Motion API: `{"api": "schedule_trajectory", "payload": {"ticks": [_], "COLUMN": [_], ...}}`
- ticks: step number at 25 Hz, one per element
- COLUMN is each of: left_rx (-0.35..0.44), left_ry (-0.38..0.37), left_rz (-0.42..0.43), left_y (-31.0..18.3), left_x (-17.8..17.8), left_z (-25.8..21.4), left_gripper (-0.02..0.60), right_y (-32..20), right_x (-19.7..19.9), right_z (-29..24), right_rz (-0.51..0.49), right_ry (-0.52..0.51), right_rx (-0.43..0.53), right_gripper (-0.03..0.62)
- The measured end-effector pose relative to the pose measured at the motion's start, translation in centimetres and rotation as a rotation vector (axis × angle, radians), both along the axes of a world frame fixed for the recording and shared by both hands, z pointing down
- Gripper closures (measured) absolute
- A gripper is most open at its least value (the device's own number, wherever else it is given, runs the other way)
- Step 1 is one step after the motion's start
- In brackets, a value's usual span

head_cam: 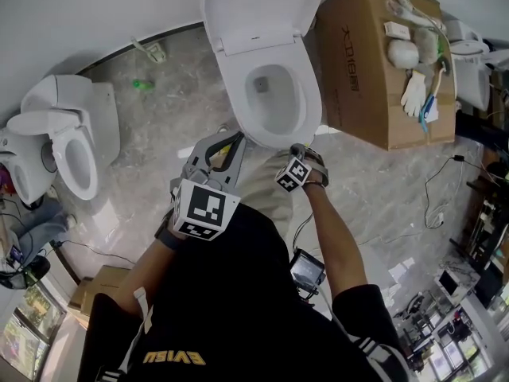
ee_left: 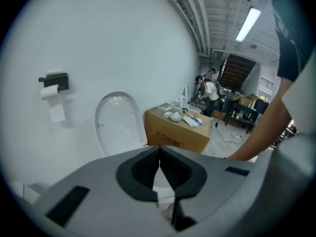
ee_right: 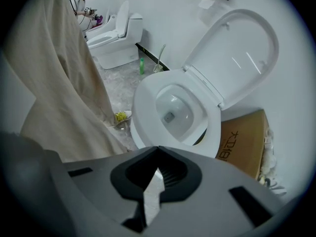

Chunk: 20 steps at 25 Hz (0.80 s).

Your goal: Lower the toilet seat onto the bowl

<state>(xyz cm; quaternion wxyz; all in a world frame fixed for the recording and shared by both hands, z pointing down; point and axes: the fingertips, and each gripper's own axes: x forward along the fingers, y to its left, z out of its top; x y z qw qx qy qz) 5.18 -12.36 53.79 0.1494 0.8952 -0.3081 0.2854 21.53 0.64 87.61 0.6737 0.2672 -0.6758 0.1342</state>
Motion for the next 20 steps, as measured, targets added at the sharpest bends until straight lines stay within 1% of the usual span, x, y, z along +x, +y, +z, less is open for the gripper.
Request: {"api": "schedule_trajectory", "payload": {"ticks": [5,12,16,20], "left_rx": [-0.015,-0.059,-0.052,-0.041], "left_ry": [-0.027,-0.08,-0.1,-0.107], "left_rz": [0.012,0.048,0.108,0.164], "left_y": [0.5,1.4,1.4,0.8], "left_x": [0.2,0.7,2.3,4.4], "left_z": [0.6,2.2,2.9,3.4], "left_gripper": [0.569,0.569,0.569,0.569], "right_y": [0.4,1.3,1.7,1.6], "right_x": [0.2,0.2,-0.1,0.1], "right_z": [1.2,3.3,4.2,4.9], "right_rz": [0.044,0.104,0.145,0.124], "right_ry": [-0.02,-0.048,-0.074,-0.066], "right_rx": [-0.001,-0.02,-0.033,-0.032], "right_gripper": [0.597,0.597,0.597,0.597]}}
